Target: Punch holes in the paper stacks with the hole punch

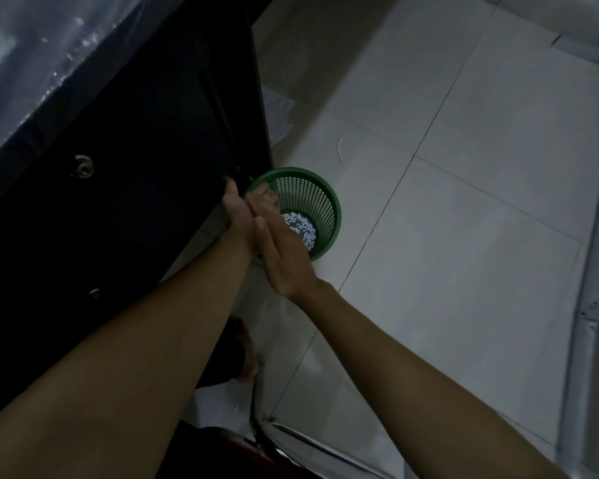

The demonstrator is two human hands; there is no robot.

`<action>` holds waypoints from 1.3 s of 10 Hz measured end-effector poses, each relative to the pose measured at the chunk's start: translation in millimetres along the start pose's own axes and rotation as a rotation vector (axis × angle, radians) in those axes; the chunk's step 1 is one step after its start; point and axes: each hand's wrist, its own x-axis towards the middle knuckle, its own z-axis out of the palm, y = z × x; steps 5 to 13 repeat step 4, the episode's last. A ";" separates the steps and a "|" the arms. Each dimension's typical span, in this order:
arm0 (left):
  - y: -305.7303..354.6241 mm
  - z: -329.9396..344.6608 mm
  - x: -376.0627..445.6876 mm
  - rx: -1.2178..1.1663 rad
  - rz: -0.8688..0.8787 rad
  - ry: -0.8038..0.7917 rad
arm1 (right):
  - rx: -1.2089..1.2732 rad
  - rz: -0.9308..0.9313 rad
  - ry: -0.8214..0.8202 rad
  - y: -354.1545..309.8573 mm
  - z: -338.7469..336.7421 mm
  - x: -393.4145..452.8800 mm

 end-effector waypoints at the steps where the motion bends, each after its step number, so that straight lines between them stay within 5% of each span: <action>1: 1.9 2.3 -9.4 -0.003 -0.015 -0.061 | -0.121 0.273 -0.098 3.7 -4.6 4.0; 2: 2.1 0.6 -18.9 0.061 0.017 -0.036 | -0.079 0.595 -0.026 1.9 -24.6 16.4; 4: 17.7 21.2 -52.7 0.436 0.126 -0.038 | -0.072 0.433 0.277 -31.6 -50.6 22.7; 13: 17.7 21.2 -52.7 0.436 0.126 -0.038 | -0.072 0.433 0.277 -31.6 -50.6 22.7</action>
